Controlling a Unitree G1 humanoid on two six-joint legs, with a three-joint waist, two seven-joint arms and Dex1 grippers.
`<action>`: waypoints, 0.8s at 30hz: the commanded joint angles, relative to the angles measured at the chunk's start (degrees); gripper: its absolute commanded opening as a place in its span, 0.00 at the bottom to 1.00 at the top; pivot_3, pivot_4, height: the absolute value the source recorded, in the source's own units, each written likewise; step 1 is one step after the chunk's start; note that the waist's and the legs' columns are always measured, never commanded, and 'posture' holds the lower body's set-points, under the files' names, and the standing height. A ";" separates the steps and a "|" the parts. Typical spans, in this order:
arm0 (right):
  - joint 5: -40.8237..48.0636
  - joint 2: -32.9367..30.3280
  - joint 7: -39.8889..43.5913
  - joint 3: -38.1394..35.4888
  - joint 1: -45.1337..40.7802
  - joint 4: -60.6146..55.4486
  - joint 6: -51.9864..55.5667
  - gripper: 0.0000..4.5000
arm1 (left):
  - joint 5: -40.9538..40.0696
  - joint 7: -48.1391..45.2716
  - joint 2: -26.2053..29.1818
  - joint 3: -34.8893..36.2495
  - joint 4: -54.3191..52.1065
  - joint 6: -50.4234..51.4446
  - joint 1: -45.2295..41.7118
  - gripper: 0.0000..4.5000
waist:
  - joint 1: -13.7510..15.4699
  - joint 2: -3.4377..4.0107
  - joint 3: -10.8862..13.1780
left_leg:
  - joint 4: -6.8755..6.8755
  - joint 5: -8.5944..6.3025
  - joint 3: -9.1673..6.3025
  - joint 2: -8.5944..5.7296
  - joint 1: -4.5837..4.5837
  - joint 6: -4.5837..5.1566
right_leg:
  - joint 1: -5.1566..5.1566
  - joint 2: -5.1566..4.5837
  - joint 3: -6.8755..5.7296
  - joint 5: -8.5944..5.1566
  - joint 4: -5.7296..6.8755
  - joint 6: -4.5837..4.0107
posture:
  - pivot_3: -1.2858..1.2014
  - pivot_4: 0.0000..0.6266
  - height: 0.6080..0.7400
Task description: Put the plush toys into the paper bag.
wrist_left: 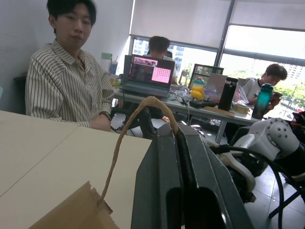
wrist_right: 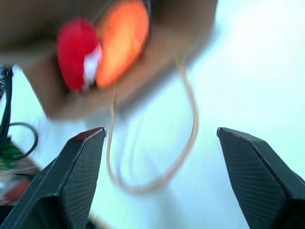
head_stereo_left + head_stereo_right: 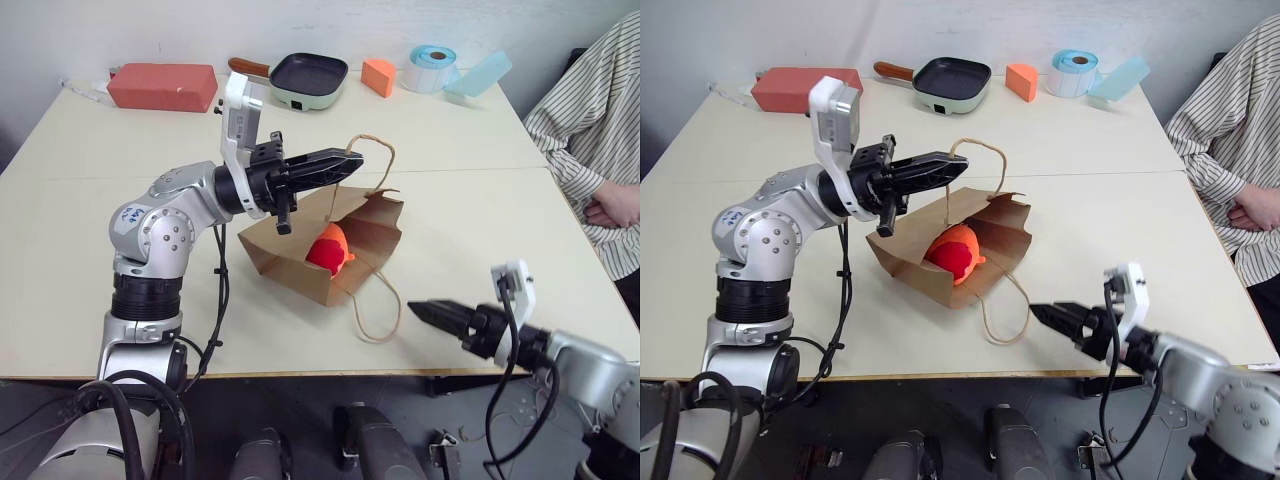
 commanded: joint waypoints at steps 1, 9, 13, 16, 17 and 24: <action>15.30 -2.93 -7.88 4.13 5.98 -1.90 -7.01 0.84 | 1.23 -0.20 -0.44 0.33 1.33 -2.34 -2.98 0.00 | 0.01 0.00 0.00 | -0.01 0.00 0.01 -0.01 0.01 0.00 | 0.01 0.00 0.02 0.00 0.02 0.00 | 0.52 0.24 1.00; 26.49 -8.29 -17.78 16.84 6.68 6.87 -19.84 0.84 | 2.15 -0.65 -0.37 0.57 2.60 -3.05 -3.98 0.00 | -0.01 -0.03 0.00 | -0.02 0.00 0.02 -0.01 0.03 0.00 | 0.07 0.06 0.05 0.01 -0.06 0.04 | 0.52 0.24 1.00; 23.27 -7.54 -18.28 23.45 -0.23 12.36 -21.82 0.84 | 2.18 -0.52 -0.29 0.55 1.88 -2.85 -3.77 0.00 | -0.04 -0.03 0.00 | -0.02 0.00 0.03 -0.01 0.03 0.00 | 0.07 0.07 0.06 0.01 -0.07 0.04 | 0.52 0.24 1.00; 20.79 -6.65 -18.88 25.61 -4.27 16.66 -23.71 0.84 | 2.07 -0.31 -0.15 0.66 1.28 -2.58 -3.65 0.00 | 0.13 -0.03 0.00 | -0.02 0.00 0.01 0.01 0.02 0.00 | 0.05 0.08 0.05 0.01 -0.08 0.04 | 0.52 0.24 1.00; 20.39 -6.37 -19.21 25.68 -5.27 17.95 -24.50 0.84 | 2.02 -0.26 -0.07 0.71 1.13 -2.50 -3.60 0.00 | 0.21 -0.04 0.00 | -0.02 0.00 0.01 0.01 0.01 0.00 | 0.05 0.08 0.05 0.01 -0.09 0.04 | 0.52 0.24 1.00; 23.91 -5.57 -22.29 24.57 -6.84 21.56 -27.94 0.84 | 1.88 -0.04 0.65 0.97 -0.58 -2.29 -2.13 0.00 | 0.35 -0.05 -0.01 | -0.01 -0.01 -0.01 0.02 -0.01 0.02 | 0.06 0.05 0.03 0.01 -0.12 0.04 | 0.52 0.24 1.00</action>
